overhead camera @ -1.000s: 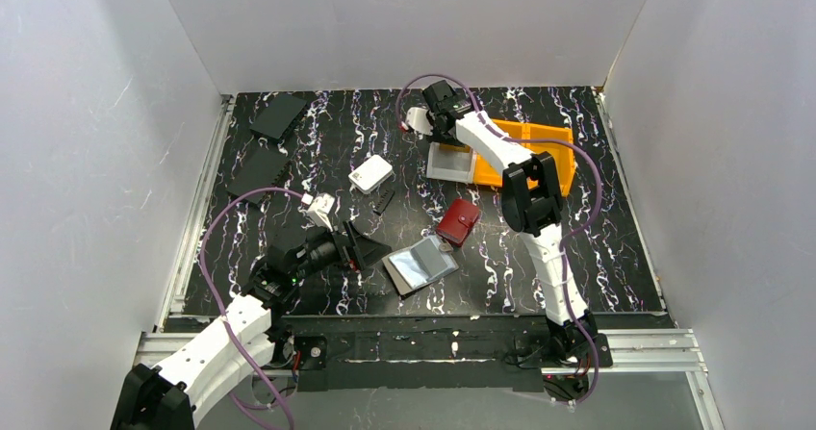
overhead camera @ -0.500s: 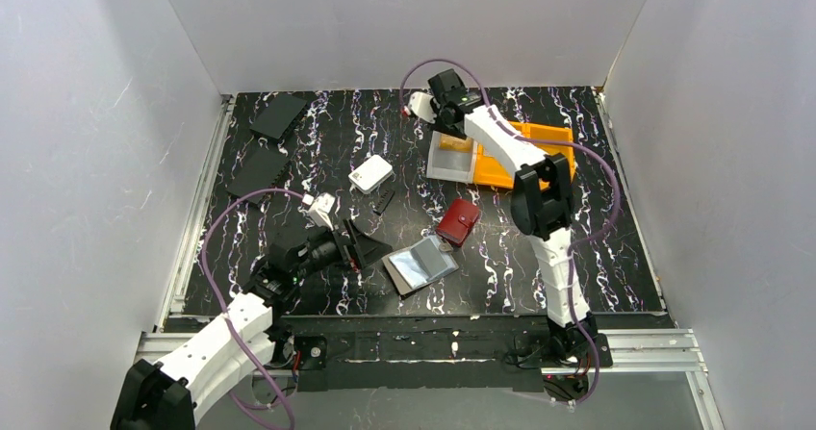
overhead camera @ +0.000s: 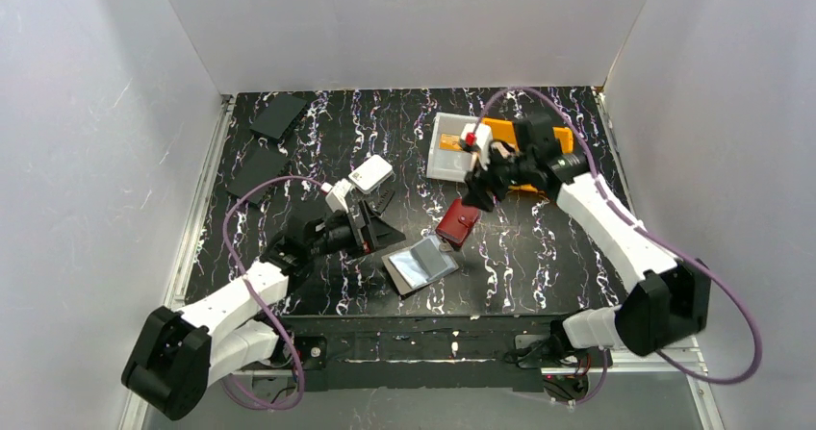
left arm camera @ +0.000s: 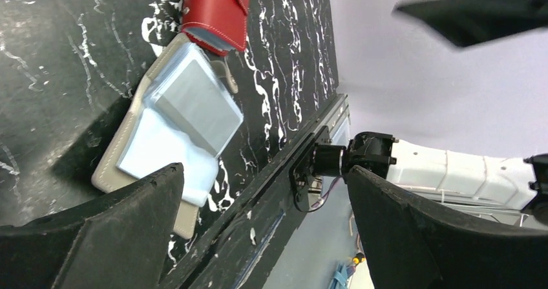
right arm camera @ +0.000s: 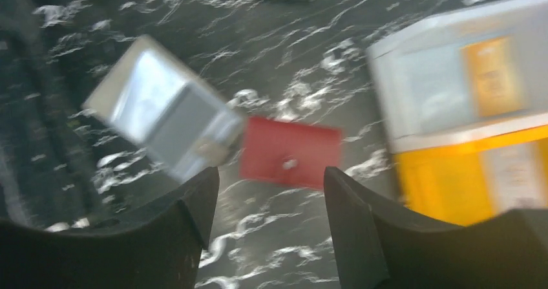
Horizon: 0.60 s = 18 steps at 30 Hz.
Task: Take the credit cards out of the card holder
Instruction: Remove the credit card from the card holder.
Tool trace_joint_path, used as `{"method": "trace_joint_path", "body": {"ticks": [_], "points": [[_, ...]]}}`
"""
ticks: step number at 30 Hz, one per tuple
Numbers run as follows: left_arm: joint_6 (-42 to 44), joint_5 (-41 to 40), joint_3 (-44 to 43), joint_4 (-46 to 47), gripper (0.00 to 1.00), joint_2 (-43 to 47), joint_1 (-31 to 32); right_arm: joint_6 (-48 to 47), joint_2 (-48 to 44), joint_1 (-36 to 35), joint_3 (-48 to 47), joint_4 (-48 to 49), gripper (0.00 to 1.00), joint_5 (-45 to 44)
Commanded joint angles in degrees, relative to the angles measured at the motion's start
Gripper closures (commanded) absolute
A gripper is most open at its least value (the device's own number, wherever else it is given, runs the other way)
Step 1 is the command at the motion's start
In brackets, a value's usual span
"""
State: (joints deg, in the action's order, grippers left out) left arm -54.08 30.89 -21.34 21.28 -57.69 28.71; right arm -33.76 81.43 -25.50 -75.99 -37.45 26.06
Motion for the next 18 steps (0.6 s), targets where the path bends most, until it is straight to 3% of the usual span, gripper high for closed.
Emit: {"method": "trace_joint_path", "body": {"ticks": [1, 4, 10, 18], "points": [[-0.61, 0.79, -4.42, 1.21, 0.05, -3.26, 2.64, 14.27, -8.14, 6.2, 17.67, 14.26, 0.29, 25.4], [-0.55, -1.6, -6.59, 1.17, 0.08, -6.17, 5.46, 22.57, -10.75, 11.3, 28.09, 24.31, 0.27, 31.02], [-1.58, -6.84, -10.13, -0.62, 0.09, -12.99, 10.54, 34.01, -10.91, 12.57, 36.15, 36.75, 0.2, 31.0], [-1.99, -17.93, -15.72, -14.06, 0.13, -17.08, 15.47, 45.84, -8.38, 12.37, 41.3, 48.82, 0.26, 31.15]]}}
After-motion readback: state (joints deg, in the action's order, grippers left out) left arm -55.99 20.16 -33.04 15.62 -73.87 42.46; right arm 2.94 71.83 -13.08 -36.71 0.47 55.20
